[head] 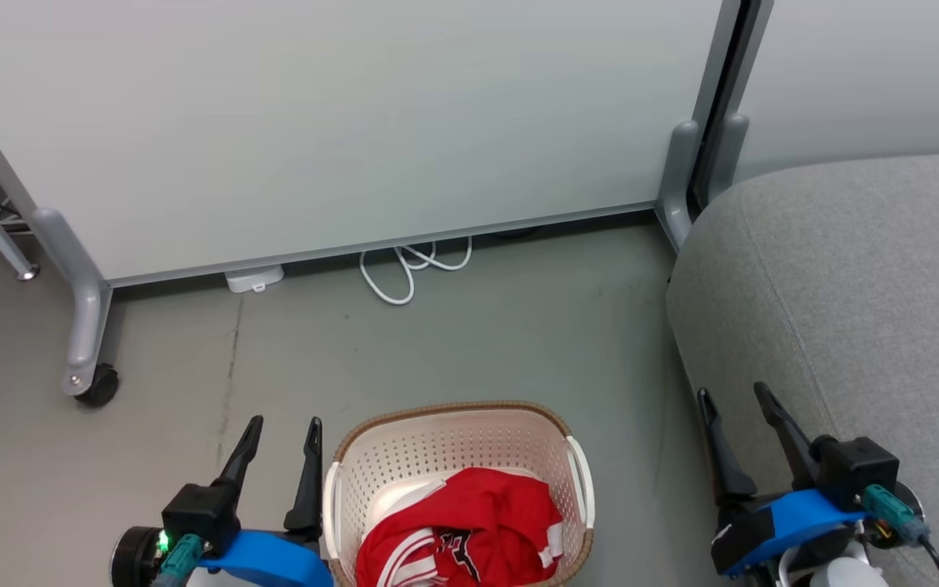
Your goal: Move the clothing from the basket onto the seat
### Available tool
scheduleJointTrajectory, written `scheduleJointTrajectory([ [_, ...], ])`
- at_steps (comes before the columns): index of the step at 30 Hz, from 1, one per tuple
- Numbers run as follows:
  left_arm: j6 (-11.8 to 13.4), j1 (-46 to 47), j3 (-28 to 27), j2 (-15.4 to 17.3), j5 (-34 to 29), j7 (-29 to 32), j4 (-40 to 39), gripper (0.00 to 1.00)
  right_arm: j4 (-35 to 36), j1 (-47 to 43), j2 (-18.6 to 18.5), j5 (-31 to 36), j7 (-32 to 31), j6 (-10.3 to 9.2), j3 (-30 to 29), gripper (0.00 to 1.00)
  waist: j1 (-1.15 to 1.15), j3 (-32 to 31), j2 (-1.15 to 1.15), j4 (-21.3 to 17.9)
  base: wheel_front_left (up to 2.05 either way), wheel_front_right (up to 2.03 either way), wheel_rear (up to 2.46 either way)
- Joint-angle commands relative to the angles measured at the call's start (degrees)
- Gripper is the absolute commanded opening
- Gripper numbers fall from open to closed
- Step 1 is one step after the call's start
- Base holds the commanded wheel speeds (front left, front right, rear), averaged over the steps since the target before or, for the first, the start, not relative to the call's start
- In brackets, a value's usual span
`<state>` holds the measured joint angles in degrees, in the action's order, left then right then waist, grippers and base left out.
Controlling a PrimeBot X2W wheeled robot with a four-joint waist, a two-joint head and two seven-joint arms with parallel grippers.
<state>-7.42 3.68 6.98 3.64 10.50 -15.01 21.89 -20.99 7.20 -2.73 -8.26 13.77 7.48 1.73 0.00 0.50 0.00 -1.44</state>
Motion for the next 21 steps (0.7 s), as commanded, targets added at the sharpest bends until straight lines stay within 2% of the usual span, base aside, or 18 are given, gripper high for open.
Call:
scheduleJointTrajectory([
  [1, -0.11, 1.43, 0.45, 0.73, -0.09, -0.25, 0.41, 1.00, 0.57, 1.53, -0.28, -0.37, 0.30, 0.03, 0.44, 1.00, 0.00, 1.66, 0.00, -0.96, 0.00, 0.00, 0.00],
  [13, -0.10, 8.84, 2.88, 4.53, 0.00, -0.21, 5.25, 1.00, 3.35, 8.09, -0.22, -1.59, 0.93, 0.02, 3.24, 1.00, 0.00, 17.35, 0.00, -9.25, 0.00, 0.00, 0.00],
  [21, -0.10, 17.82, 8.36, 7.96, 1.34, -0.21, 14.34, 1.00, 5.62, 14.16, -0.19, -3.02, 1.28, 0.02, 5.71, 1.00, 0.00, 28.81, 0.00, -14.08, 0.00, 0.00, 0.00],
])
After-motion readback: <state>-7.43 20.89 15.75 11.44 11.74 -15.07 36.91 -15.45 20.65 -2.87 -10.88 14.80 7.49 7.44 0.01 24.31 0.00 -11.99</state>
